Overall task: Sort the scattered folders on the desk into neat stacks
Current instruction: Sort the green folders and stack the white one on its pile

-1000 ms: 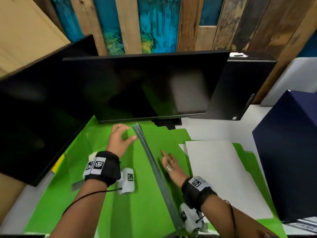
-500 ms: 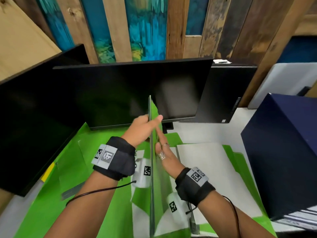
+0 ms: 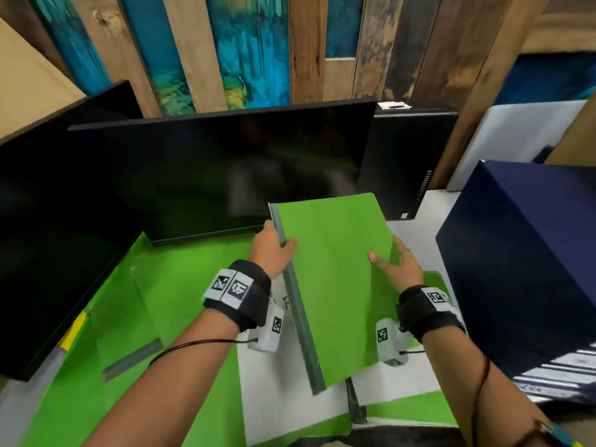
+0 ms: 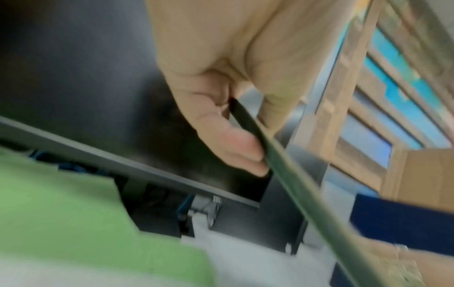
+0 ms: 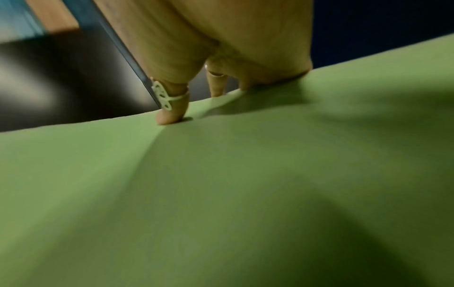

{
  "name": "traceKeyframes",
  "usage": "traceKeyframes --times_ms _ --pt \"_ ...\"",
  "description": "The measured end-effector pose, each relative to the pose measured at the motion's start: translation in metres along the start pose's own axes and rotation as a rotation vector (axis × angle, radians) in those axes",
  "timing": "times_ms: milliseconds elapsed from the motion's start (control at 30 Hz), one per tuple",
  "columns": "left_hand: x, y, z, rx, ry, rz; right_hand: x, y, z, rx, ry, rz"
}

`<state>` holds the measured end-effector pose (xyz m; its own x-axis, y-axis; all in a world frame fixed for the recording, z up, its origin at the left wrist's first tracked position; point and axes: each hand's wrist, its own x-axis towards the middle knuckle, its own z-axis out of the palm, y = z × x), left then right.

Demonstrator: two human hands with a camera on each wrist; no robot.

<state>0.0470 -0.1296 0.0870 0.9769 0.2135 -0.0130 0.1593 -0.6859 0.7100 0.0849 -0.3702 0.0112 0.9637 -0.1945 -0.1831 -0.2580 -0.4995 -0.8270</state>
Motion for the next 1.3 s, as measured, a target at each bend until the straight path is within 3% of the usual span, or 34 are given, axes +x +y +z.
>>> traceKeyframes --times_ms 100,167,333,433,500,600,667,767,867,1000,1133,1233,1300 --pt "-0.001 -0.022 0.053 0.030 -0.328 -0.097 0.010 0.045 -0.004 -0.399 0.004 0.185" --pt "-0.006 -0.033 0.083 0.099 -0.459 -0.089 0.011 0.073 -0.006 -0.499 0.001 0.308" --pt "-0.013 -0.049 0.126 0.250 -0.580 -0.032 0.009 0.114 -0.009 -0.611 -0.040 0.420" --pt "-0.008 -0.069 0.112 0.408 -0.467 -0.129 0.005 0.109 -0.005 -0.679 -0.027 0.388" --pt "-0.004 -0.086 0.092 0.528 -0.270 -0.323 0.000 0.094 0.001 -0.712 -0.040 0.303" --pt "-0.002 -0.105 0.065 0.467 -0.078 -0.660 -0.012 0.072 0.023 -0.711 -0.217 0.057" --pt "0.006 -0.118 0.060 0.357 -0.062 -0.717 -0.020 0.068 0.041 -0.733 -0.382 -0.023" --pt "0.014 -0.128 0.054 0.286 -0.114 -0.686 -0.021 0.073 0.054 -0.842 -0.483 0.011" --pt "0.010 -0.124 0.052 0.158 -0.115 -0.611 -0.015 0.076 0.053 -0.843 -0.448 0.054" --pt "0.011 -0.111 0.038 0.015 0.026 -0.465 -0.008 0.080 0.047 -0.829 -0.414 0.122" --pt "0.027 -0.123 -0.018 -0.088 0.221 -0.329 -0.005 0.079 0.046 -0.831 -0.429 0.164" --pt "0.036 -0.139 -0.045 -0.130 0.283 -0.338 0.000 0.075 0.048 -0.812 -0.407 0.132" --pt "0.039 -0.140 -0.039 -0.140 0.276 -0.350 0.004 0.059 0.048 -0.626 -0.342 0.109"
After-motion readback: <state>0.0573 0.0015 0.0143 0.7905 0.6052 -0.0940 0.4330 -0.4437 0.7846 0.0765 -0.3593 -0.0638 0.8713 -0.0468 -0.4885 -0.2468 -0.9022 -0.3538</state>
